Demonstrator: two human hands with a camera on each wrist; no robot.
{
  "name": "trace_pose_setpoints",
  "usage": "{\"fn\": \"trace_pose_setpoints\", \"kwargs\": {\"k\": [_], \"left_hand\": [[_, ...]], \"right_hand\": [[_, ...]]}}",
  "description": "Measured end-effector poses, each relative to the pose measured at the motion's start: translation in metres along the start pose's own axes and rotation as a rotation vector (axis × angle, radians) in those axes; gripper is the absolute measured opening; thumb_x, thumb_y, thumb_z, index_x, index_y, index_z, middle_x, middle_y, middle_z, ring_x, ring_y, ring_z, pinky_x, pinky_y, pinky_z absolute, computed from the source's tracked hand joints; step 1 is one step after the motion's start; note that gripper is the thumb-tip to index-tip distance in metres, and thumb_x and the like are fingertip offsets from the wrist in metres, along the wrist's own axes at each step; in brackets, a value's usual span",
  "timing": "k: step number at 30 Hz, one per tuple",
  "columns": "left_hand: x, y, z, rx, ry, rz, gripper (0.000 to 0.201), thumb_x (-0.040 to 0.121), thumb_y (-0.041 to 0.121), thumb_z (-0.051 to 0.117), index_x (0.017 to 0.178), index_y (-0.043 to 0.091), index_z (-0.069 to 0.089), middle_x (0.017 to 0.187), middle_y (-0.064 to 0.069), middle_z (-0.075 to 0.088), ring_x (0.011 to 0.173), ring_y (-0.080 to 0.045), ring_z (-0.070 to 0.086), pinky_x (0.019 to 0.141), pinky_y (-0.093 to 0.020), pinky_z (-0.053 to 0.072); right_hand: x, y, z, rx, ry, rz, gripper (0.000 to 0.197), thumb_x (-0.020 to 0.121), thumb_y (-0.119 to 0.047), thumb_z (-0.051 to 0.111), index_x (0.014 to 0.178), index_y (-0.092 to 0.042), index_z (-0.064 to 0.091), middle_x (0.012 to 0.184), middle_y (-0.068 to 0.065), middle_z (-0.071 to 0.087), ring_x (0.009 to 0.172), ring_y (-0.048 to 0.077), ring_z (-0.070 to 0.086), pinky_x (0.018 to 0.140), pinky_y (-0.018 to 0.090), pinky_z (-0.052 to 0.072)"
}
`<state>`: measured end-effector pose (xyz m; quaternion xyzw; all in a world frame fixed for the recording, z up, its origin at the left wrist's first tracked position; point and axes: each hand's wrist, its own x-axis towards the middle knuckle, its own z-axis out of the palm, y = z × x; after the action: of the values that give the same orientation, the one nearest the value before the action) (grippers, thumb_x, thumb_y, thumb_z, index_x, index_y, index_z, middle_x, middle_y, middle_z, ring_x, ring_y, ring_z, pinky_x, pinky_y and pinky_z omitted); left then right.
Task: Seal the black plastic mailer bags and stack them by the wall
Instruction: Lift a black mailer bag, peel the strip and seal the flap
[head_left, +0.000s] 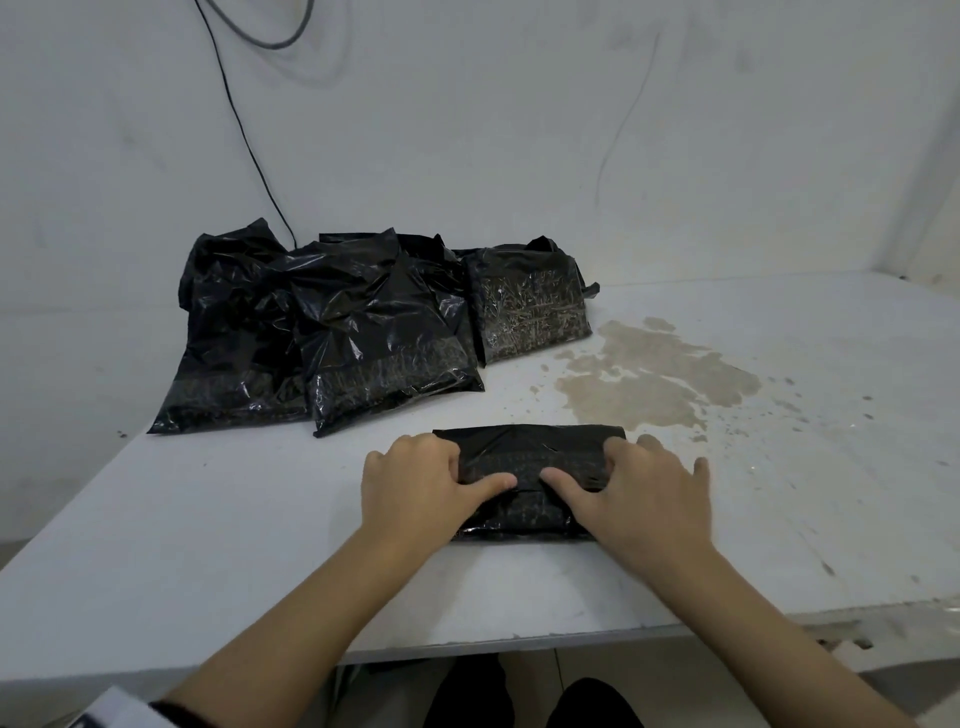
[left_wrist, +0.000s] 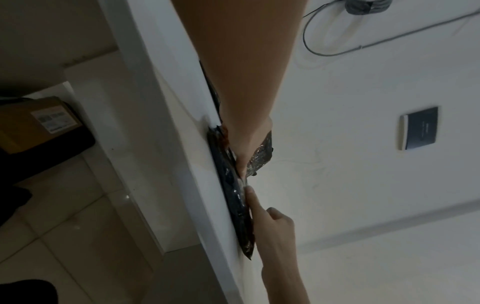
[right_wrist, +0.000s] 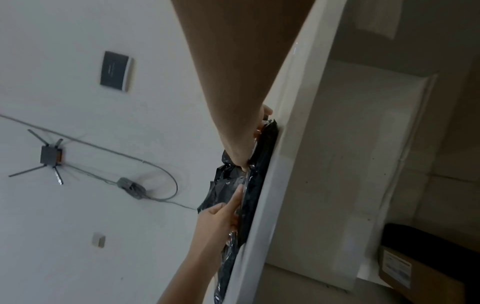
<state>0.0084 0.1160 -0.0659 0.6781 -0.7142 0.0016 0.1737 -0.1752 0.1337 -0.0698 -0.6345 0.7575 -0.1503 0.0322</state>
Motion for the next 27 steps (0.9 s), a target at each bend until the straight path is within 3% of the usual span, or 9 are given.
{"fn": "trace_pose_setpoints", "kwargs": {"k": [7,11,14,15,17,19,20,23,27], "left_hand": [[-0.009,-0.012,0.003,-0.362,0.041,-0.047,0.046,0.069,0.051,0.078,0.053,0.019,0.049,0.065,0.007,0.054,0.064,-0.012,0.052,0.060,-0.029,0.042],[-0.010,-0.020,0.003,-0.428,0.016,-0.080,0.034,0.078,0.037,0.076,0.057,0.022,0.054,0.060,0.009,0.056,0.061,-0.009,0.053,0.061,-0.026,0.043],[-0.002,-0.012,-0.003,-0.253,-0.083,-0.033,0.016,0.085,0.034,0.067,0.091,0.026,0.055,0.089,0.009,0.058,0.094,-0.014,0.053,0.086,-0.032,0.043],[0.002,-0.008,-0.003,-0.184,-0.136,-0.003,0.027,0.087,0.029,0.063,0.111,0.026,0.049,0.110,0.006,0.053,0.112,-0.016,0.044,0.095,-0.032,0.036],[0.007,0.001,-0.002,-0.095,-0.259,0.131,0.068,0.086,0.014,0.053,0.144,0.029,0.019,0.149,0.001,0.020,0.139,-0.020,0.013,0.109,-0.038,0.015],[0.010,0.011,0.000,-0.037,-0.362,0.276,0.093,0.081,0.004,0.047,0.149,0.031,-0.011,0.157,0.008,-0.020,0.144,-0.017,-0.022,0.115,-0.042,-0.007],[0.011,0.012,0.002,-0.038,-0.426,0.305,0.096,0.081,0.001,0.044,0.149,0.030,-0.018,0.155,0.009,-0.027,0.141,-0.017,-0.029,0.115,-0.041,-0.012],[0.015,0.008,0.006,-0.176,-0.555,0.259,0.086,0.085,0.000,0.039,0.151,0.019,-0.014,0.159,0.003,-0.017,0.144,-0.015,-0.021,0.118,-0.035,-0.010],[0.011,0.003,0.012,-0.295,-0.486,0.225,0.077,0.090,0.000,0.033,0.151,0.016,-0.011,0.159,0.005,-0.014,0.144,-0.006,-0.014,0.118,-0.026,-0.008]], "right_hand": [[-0.003,0.010,0.010,0.321,0.181,-0.023,0.057,0.072,-0.066,0.063,0.056,-0.023,0.029,0.062,-0.006,0.037,0.056,0.009,0.035,0.091,0.054,0.043],[-0.012,0.015,0.014,0.369,0.298,-0.045,0.048,0.079,-0.046,0.069,0.055,-0.026,0.032,0.061,-0.006,0.038,0.054,0.015,0.040,0.080,0.055,0.048],[-0.011,0.012,0.010,0.262,0.204,-0.014,0.030,0.085,-0.045,0.063,0.078,-0.021,0.046,0.094,0.000,0.047,0.086,0.025,0.052,0.091,0.051,0.042],[-0.009,0.010,0.008,0.216,0.148,-0.004,0.028,0.088,-0.044,0.059,0.094,-0.020,0.047,0.116,0.005,0.043,0.108,0.027,0.049,0.101,0.053,0.035],[-0.002,0.005,0.007,0.133,0.020,-0.077,0.045,0.093,-0.037,0.048,0.129,-0.016,0.031,0.152,0.011,0.011,0.142,0.029,0.015,0.112,0.058,0.011],[0.005,0.000,0.008,0.071,-0.095,-0.207,0.063,0.095,-0.028,0.037,0.148,-0.017,0.005,0.157,0.006,-0.019,0.146,0.023,-0.015,0.113,0.057,-0.005],[0.007,0.000,0.007,0.064,-0.156,-0.245,0.067,0.095,-0.026,0.033,0.151,-0.019,-0.003,0.157,0.003,-0.024,0.145,0.020,-0.020,0.113,0.055,-0.008],[0.011,0.008,0.007,0.120,-0.303,-0.271,0.062,0.098,-0.029,0.024,0.153,-0.022,-0.006,0.159,-0.003,-0.018,0.145,0.013,-0.016,0.118,0.045,-0.007],[0.009,0.016,0.011,0.175,-0.320,-0.270,0.060,0.099,-0.031,0.018,0.153,-0.019,-0.006,0.159,-0.005,-0.015,0.145,0.008,-0.014,0.119,0.039,-0.006]]}}
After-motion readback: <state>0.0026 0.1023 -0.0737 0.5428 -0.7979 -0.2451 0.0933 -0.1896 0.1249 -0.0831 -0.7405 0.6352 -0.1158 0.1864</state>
